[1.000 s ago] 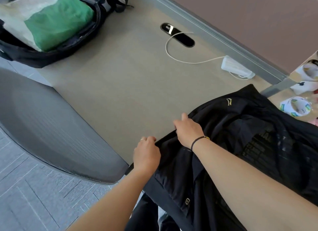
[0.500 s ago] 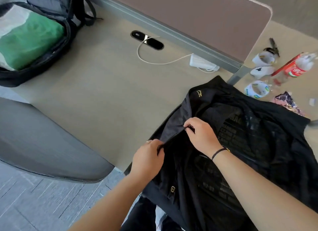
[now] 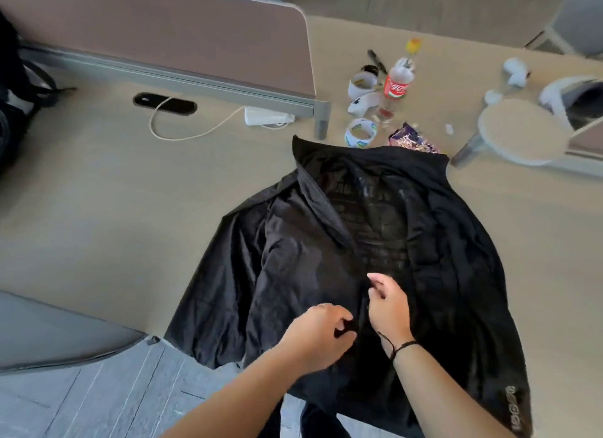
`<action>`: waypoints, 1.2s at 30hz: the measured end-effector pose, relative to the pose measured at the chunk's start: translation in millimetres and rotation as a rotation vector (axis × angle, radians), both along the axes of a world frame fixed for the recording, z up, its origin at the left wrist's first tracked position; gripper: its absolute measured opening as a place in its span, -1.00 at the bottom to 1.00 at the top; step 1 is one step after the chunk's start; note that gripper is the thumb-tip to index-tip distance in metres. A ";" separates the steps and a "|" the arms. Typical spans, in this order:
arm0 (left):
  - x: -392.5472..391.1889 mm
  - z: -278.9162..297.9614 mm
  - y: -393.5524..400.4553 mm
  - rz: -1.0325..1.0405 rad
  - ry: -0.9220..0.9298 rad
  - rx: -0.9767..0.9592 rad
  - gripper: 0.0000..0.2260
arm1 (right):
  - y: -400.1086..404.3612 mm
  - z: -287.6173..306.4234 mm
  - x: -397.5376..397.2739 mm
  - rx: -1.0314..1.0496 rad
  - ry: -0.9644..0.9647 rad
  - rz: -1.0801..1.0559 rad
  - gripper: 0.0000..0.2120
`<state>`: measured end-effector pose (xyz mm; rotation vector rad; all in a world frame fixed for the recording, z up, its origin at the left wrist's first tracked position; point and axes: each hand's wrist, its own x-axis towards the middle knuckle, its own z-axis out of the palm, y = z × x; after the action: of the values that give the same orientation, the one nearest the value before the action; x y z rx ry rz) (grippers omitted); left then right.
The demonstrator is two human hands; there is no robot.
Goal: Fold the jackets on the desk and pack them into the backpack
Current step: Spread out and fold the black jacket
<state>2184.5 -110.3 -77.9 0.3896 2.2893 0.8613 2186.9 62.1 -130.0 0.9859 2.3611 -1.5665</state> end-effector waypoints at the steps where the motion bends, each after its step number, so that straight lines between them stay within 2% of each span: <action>1: -1.3 -6.3 -5.7 0.056 -0.004 -0.033 -0.66 | -6.5 -7.0 4.2 -0.150 -0.056 -0.100 -0.69; 3: -6.5 -16.8 -25.9 0.220 0.032 -0.101 -0.65 | -16.7 -13.6 9.1 -0.302 -0.170 -0.191 -0.77; 6: -11.3 -21.0 -62.9 0.435 0.135 -0.223 -0.63 | -23.1 -15.7 17.4 -0.246 -0.225 -0.046 -0.63; 7: -10.9 -20.4 -73.4 0.486 0.149 -0.253 -0.62 | -23.1 -18.0 21.2 -0.235 -0.250 -0.032 -0.64; 9: -8.7 -19.5 -88.5 0.578 0.106 -0.271 -0.55 | -20.1 -23.5 28.5 -0.226 -0.321 -0.050 -0.68; 12: 0.5 -22.6 -100.1 0.657 -0.016 -0.207 -0.47 | -19.4 -26.9 41.0 -0.366 -0.368 -0.119 -0.87; 17: 18.5 -29.3 -98.0 0.703 -0.145 -0.112 -0.43 | -27.7 -20.0 60.5 -0.405 -0.362 -0.124 -0.85; 21: 25.0 -31.6 -104.8 0.666 -0.158 -0.117 -0.39 | -33.5 -21.3 74.8 -0.236 -0.337 -0.194 -0.96; 27: 40.7 -34.9 -135.3 0.602 -0.114 -0.113 -0.31 | -52.0 -10.0 97.9 0.025 -0.374 -0.226 -0.95; 33: 14.0 -17.5 -164.1 0.577 -0.012 -0.074 -0.33 | -79.7 28.4 74.5 0.211 -0.225 -0.034 -0.63; 36: -10.1 -5.0 -173.0 0.586 0.059 -0.054 -0.35 | -99.7 46.2 59.4 0.253 -0.152 0.067 -0.59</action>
<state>2174.4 -283.2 -82.9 -0.3063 2.5136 1.0673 2246.3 -37.6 -83.8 1.0200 2.4975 -1.1456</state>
